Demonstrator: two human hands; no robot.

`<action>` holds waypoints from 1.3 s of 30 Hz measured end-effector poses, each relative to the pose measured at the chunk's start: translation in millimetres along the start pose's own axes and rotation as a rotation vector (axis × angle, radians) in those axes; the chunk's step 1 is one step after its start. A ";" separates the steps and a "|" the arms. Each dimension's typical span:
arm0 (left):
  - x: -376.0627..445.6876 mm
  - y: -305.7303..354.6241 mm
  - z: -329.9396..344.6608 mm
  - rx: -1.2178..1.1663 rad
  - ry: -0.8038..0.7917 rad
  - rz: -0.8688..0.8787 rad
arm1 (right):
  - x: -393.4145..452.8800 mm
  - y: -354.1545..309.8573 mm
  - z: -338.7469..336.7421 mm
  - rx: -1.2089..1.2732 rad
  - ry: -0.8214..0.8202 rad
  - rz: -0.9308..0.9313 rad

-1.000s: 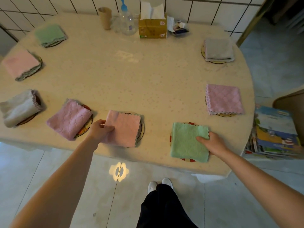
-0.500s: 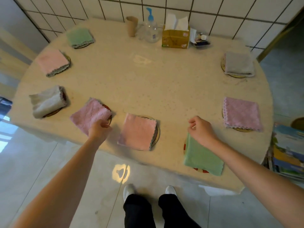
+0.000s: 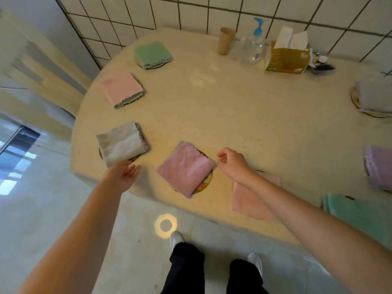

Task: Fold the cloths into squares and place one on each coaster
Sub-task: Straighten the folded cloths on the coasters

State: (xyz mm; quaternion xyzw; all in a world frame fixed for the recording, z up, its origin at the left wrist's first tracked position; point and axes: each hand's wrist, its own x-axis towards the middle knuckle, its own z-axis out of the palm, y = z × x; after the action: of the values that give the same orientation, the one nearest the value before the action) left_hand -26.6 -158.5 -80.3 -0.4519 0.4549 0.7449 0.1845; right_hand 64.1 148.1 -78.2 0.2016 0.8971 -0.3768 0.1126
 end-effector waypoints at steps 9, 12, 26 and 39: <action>46.0 44.0 9.9 -0.191 0.026 -0.299 | 40.4 -46.4 42.7 -0.154 -0.115 0.136; 47.7 44.9 17.2 -0.185 0.072 -0.285 | 45.1 -49.5 42.8 -0.192 -0.167 0.187; 61.0 43.1 2.6 -0.328 -0.008 0.067 | 55.6 -58.4 34.5 0.073 -0.369 0.244; 81.2 72.3 -25.3 0.137 -0.153 -0.024 | -0.4 -30.2 54.8 1.013 -0.274 0.743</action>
State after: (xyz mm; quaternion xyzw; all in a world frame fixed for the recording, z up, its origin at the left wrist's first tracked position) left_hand -105.9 -228.4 -116.2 -0.3853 0.4839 0.7422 0.2580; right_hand 53.7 89.3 -96.9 0.4771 0.4560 -0.7119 0.2400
